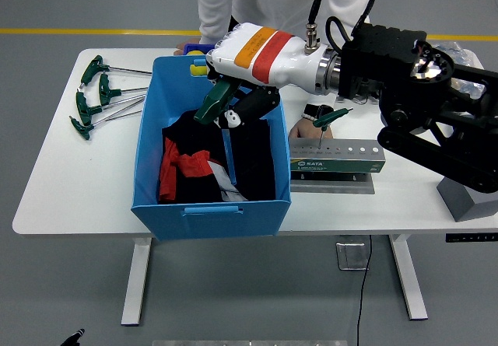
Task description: Lift tool from toolbox,place it in box,lift tool from toolbox,place it in box
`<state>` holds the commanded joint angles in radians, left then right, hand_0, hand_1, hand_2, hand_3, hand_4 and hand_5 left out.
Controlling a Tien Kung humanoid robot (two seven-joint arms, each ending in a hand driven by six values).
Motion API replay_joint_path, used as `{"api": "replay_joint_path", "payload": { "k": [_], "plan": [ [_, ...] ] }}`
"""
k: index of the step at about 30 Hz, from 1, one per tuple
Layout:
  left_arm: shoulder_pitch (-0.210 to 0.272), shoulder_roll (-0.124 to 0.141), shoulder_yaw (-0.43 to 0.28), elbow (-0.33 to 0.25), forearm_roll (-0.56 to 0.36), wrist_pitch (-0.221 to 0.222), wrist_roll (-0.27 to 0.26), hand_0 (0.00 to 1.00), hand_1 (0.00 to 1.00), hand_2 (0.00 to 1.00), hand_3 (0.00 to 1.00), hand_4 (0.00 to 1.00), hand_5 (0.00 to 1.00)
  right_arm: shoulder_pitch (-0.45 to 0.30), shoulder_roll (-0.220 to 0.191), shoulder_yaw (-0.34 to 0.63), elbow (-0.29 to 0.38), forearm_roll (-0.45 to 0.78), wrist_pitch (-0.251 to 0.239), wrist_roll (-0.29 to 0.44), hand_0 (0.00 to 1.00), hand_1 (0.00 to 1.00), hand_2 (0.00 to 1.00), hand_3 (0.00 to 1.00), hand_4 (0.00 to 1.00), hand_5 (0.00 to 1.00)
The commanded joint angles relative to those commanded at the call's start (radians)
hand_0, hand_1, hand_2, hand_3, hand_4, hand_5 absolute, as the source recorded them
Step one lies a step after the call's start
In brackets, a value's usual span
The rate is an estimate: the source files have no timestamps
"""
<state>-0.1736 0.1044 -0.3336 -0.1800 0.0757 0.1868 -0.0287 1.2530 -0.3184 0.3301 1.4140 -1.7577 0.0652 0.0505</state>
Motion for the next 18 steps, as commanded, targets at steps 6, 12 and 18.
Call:
{"api": "replay_joint_path", "payload": {
  "k": [6,12,18],
  "plan": [
    [0.003,0.003,-0.011,0.0,0.021,0.001,0.005,0.916,0.939,0.927,0.648,0.765,0.559,0.014,0.047,-0.045,-0.074,0.031,-0.03,0.01,0.062,0.002,0.019,0.002,0.72,0.566],
    [0.006,0.006,-0.012,0.0,0.03,0.001,0.007,0.917,0.94,0.926,0.647,0.764,0.558,0.027,0.069,-0.082,-0.122,0.048,-0.042,0.015,0.063,0.002,0.022,0.002,0.725,0.562],
    [0.006,0.008,0.002,0.0,0.018,0.0,0.003,0.918,0.941,0.925,0.647,0.762,0.555,0.033,0.072,-0.115,-0.127,0.037,-0.036,0.033,0.129,0.036,0.091,0.085,0.776,0.585]
  ]
}}
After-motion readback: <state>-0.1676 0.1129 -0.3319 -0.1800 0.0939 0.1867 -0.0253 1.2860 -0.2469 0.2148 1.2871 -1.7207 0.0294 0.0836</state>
